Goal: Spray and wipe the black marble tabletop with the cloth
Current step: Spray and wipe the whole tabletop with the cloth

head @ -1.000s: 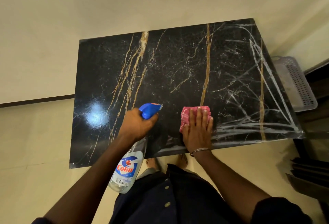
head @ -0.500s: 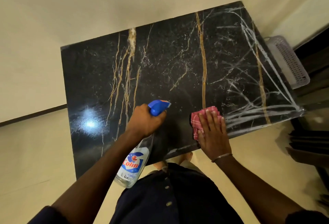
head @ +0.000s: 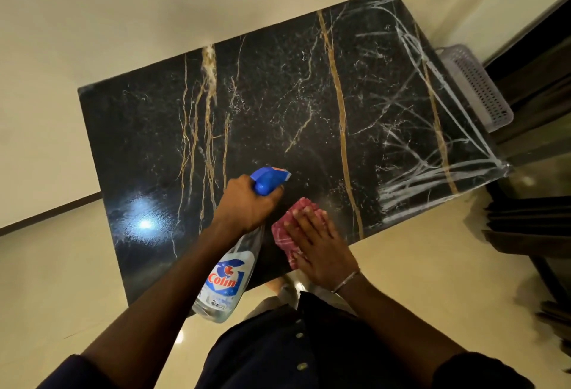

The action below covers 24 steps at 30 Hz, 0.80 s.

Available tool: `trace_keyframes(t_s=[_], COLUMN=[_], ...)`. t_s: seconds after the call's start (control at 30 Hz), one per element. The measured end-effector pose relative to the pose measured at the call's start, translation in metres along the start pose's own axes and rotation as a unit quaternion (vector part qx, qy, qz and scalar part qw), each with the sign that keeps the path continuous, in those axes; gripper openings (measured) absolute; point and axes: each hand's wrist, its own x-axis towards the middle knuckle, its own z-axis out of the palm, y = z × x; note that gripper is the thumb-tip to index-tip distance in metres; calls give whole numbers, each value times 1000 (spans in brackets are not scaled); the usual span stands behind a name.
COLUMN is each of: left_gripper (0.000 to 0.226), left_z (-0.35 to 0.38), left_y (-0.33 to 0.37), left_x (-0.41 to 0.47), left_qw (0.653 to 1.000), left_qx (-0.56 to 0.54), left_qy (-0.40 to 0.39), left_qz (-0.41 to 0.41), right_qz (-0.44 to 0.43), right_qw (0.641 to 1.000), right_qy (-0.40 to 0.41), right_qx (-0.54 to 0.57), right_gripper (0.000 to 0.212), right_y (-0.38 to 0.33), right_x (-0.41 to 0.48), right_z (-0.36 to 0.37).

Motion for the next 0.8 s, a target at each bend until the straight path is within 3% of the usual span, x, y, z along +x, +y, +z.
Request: trace_keyframes(t_s=[0.2, 0.33, 0.4, 0.47, 0.6, 0.67, 0.8], left_gripper=[30, 29, 24, 20, 20, 21, 20], left_z=[-12, -19, -21, -24, -26, -25, -15], left_y=[-6, 0, 5, 13, 24, 29, 50], left_x=[-1, -2, -1, 0, 10, 17, 32], left_qw=[1000, 1000, 1000, 999, 999, 999, 999], left_qx=[-6, -18, -19, -17, -13, -9, -14], left_qy=[-7, -7, -3, 17, 39, 32, 39], left_qz=[1, 8, 18, 27, 22, 12, -9], right_qz=[198, 320, 276, 180, 7, 24, 186], right_qw=[980, 947, 960, 983, 1000, 999, 982], right_qy=[-7, 12, 22, 14, 5, 4, 12], right_qx=[-31, 19, 27, 34, -15, -46, -20], right_gripper=[65, 66, 70, 74, 68, 66, 60], right_y=[97, 73, 47, 30, 62, 104, 189], right_x=[-26, 1, 15, 26, 28, 20, 6], right_z=[-23, -30, -27, -24, -24, -24, -41])
